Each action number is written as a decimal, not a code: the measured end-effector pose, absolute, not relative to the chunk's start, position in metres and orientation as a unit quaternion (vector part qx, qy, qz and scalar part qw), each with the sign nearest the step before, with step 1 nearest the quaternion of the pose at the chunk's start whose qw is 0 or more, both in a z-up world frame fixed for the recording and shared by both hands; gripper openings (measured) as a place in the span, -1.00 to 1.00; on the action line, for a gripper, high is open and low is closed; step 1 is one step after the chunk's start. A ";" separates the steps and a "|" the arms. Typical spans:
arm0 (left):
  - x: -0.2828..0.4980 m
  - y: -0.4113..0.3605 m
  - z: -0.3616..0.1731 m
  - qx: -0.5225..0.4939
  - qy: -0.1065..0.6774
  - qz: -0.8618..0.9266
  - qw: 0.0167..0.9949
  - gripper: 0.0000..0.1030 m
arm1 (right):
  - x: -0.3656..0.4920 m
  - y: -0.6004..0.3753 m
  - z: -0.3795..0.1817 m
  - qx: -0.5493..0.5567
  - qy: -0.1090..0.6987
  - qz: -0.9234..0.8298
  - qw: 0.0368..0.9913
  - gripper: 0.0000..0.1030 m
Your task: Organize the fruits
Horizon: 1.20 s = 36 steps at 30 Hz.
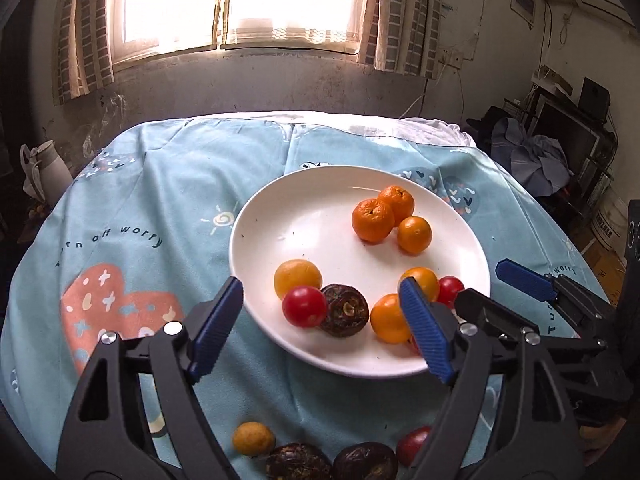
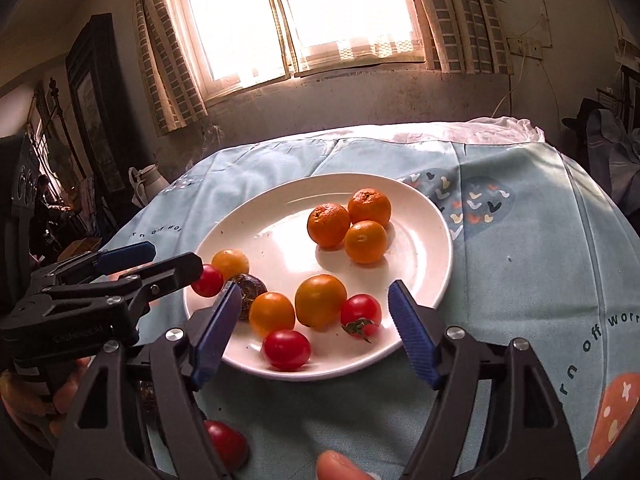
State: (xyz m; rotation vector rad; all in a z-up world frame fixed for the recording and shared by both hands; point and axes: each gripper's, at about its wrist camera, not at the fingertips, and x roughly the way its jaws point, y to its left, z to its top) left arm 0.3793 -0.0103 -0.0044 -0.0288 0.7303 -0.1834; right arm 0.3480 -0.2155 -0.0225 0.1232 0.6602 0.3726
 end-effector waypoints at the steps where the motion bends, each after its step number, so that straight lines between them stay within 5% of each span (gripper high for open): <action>1: 0.372 -0.007 -0.004 -0.013 0.361 -0.084 0.929 0.67 | 0.344 -0.214 -0.021 0.058 0.327 0.187 0.925 0.48; 6: 0.321 0.019 -0.010 -0.031 0.356 -0.050 0.933 0.82 | 0.310 -0.205 -0.022 0.050 0.353 0.220 0.908 0.48; 19: 0.285 0.062 -0.023 -0.056 0.350 0.031 0.934 0.84 | 0.241 -0.166 -0.052 -0.069 0.408 0.250 0.875 0.47; 26: 0.284 0.062 -0.019 -0.060 0.349 0.028 0.935 0.84 | 0.243 -0.156 -0.067 -0.088 0.432 0.259 0.859 0.24; 30: 0.283 0.062 -0.017 -0.052 0.344 0.023 0.937 0.84 | 0.243 -0.152 -0.073 -0.094 0.439 0.264 0.854 -0.22; 36: 0.279 0.058 -0.015 0.013 0.333 -0.023 0.943 0.80 | 0.238 -0.162 -0.054 -0.070 0.413 0.279 0.864 -0.26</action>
